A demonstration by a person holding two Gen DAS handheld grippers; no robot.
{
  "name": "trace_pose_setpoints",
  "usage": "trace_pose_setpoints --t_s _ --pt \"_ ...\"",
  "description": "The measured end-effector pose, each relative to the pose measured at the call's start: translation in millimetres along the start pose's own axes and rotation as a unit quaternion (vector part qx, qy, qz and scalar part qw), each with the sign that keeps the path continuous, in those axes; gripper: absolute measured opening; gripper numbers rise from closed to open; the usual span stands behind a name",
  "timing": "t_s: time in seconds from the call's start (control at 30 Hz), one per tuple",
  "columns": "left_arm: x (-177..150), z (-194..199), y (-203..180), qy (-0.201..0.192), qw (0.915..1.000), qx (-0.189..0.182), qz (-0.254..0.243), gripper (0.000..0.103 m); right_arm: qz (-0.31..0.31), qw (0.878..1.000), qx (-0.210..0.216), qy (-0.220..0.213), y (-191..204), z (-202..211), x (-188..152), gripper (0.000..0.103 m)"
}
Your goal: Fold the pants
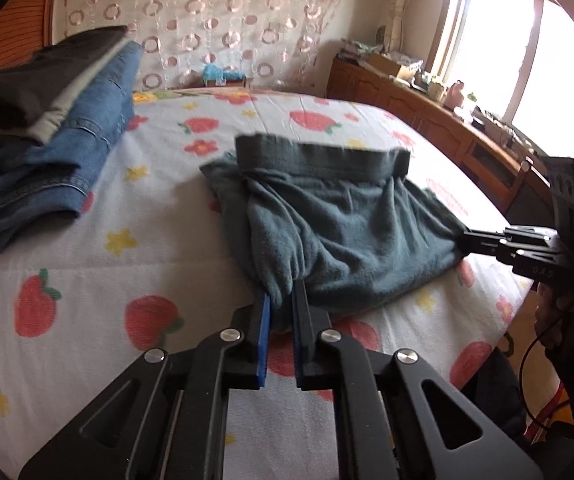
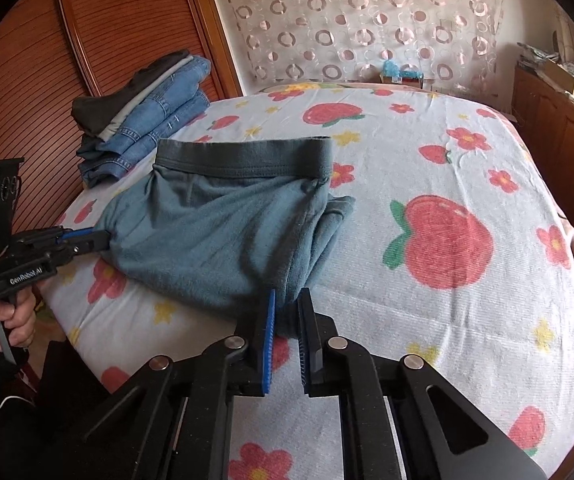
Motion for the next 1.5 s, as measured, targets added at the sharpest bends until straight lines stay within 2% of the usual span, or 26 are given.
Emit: trace_pose_setpoints --t_s 0.17,0.43,0.57,0.67,0.73,0.77,0.8,0.9,1.07,1.23,1.4,1.5 --pt "3.4 13.4 -0.8 -0.006 1.0 -0.003 -0.004 0.01 0.014 1.0 0.003 -0.009 9.6 15.2 0.5 0.008" --pt "-13.8 38.1 -21.2 0.004 0.9996 -0.02 -0.021 0.01 0.019 1.0 0.01 -0.004 15.3 41.9 -13.1 0.008" --pt "-23.0 34.8 -22.2 0.015 0.9996 0.0 -0.023 0.013 0.018 1.0 0.014 0.003 17.1 44.8 -24.3 0.008" --pt "-24.2 28.1 -17.4 0.024 0.9994 0.016 -0.022 0.024 0.014 1.0 0.013 0.012 16.6 39.4 -31.1 0.008" --pt "-22.4 26.9 -13.9 0.02 0.9992 0.027 -0.023 0.037 0.013 1.0 0.011 0.013 17.4 38.2 -30.8 0.008" --pt "-20.7 26.5 -12.5 0.019 0.9993 0.024 -0.022 0.041 0.014 1.0 0.01 0.013 19.1 37.8 -30.3 0.008" --pt "-19.0 26.1 -11.5 0.018 0.9994 0.02 -0.021 0.05 0.014 1.0 0.01 0.011 18.8 38.3 -29.9 0.008" --pt "-12.9 20.6 -3.7 0.018 0.9994 0.027 -0.016 0.066 0.015 1.0 0.009 0.009 20.1 40.3 -29.5 0.008" --pt "-8.4 -1.3 6.4 0.034 0.9991 0.025 -0.005 0.067 0.019 1.0 0.006 0.008 21.6 41.7 -29.3 0.009" --pt "3.3 -6.1 9.3 0.025 0.9994 0.025 0.001 0.067 0.024 1.0 -0.006 0.013 20.6 44.1 -32.1 0.01" --pt "17.0 -9.8 10.4 0.016 0.9995 0.027 -0.003 0.067 0.019 1.0 -0.009 -0.011 14.6 55.2 -21.8 0.026" --pt "23.7 -13.4 10.5 0.012 0.9995 0.029 -0.005 0.067 0.029 0.999 -0.016 -0.021 10.7 53.0 -10.3 0.027"
Point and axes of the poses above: each gripper's, at about its wrist camera, not at the fingertips, and z roughly against the way its jaws point, y to its left, x to its top, the point moved 10 cm from there along -z, roughly the way its jaws point, and after that the axes turned 3 degrees about y, right-handed, at the moved point
